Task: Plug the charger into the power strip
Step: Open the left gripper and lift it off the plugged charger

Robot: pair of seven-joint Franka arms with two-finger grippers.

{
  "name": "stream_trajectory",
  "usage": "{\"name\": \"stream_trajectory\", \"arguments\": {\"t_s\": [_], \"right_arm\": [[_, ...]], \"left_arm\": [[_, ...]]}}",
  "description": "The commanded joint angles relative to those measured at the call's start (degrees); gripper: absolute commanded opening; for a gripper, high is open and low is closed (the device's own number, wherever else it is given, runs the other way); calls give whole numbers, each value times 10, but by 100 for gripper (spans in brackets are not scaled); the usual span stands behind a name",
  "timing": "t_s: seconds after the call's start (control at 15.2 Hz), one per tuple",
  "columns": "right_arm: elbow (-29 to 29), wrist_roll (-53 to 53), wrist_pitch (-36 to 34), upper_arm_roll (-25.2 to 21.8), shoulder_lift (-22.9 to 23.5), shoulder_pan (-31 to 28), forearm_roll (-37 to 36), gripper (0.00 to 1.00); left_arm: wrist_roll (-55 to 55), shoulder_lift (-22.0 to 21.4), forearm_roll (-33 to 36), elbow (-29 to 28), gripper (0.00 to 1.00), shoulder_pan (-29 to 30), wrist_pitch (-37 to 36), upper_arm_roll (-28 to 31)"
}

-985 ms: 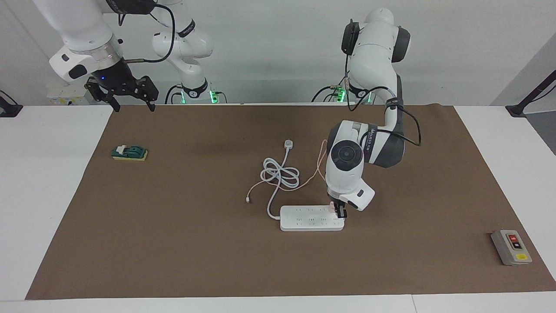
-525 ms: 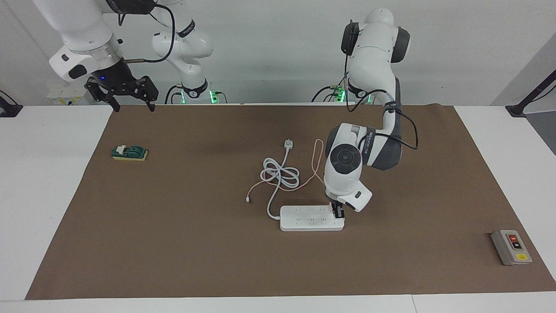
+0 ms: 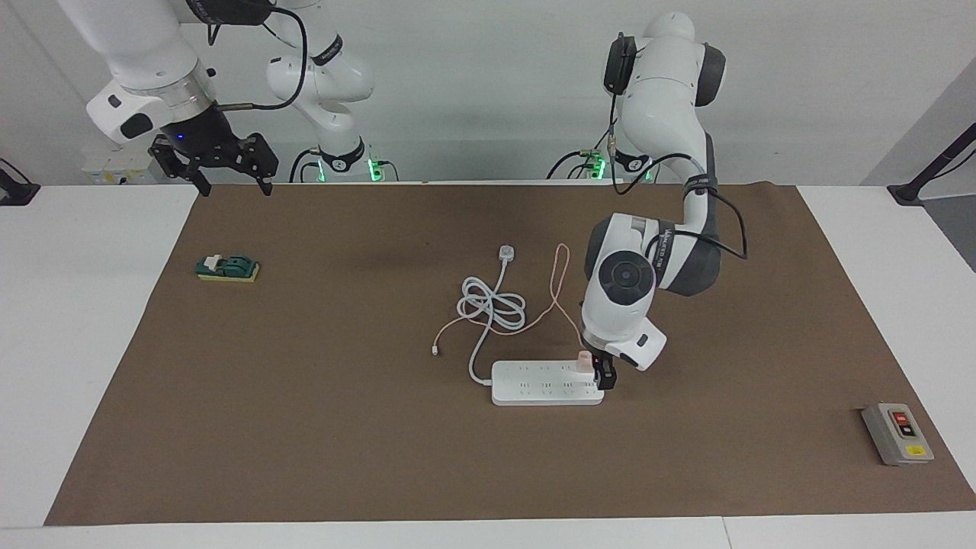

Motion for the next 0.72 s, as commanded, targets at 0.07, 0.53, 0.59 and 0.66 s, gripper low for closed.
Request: {"name": "stream_trajectory", "arguments": {"t_s": [0.07,0.53,0.59,0.66], "right_arm": [[-11,-12,-4,8,-10,-10,-11,100],[-11,-12,-3,8,-10,-10,-10,100],[-11,-12,-3,8,-10,-10,-10,100],[-11,-12,-3,8,-10,-10,-10,100]], "left_arm": [[50,-52,-8,-5,100,19,-25,1],[337,-91,3,11,100,77,-39,0],[384,-93,15,10,100,89,-49,-1],[437,-94,22,10,100,99,-60,0]]}}
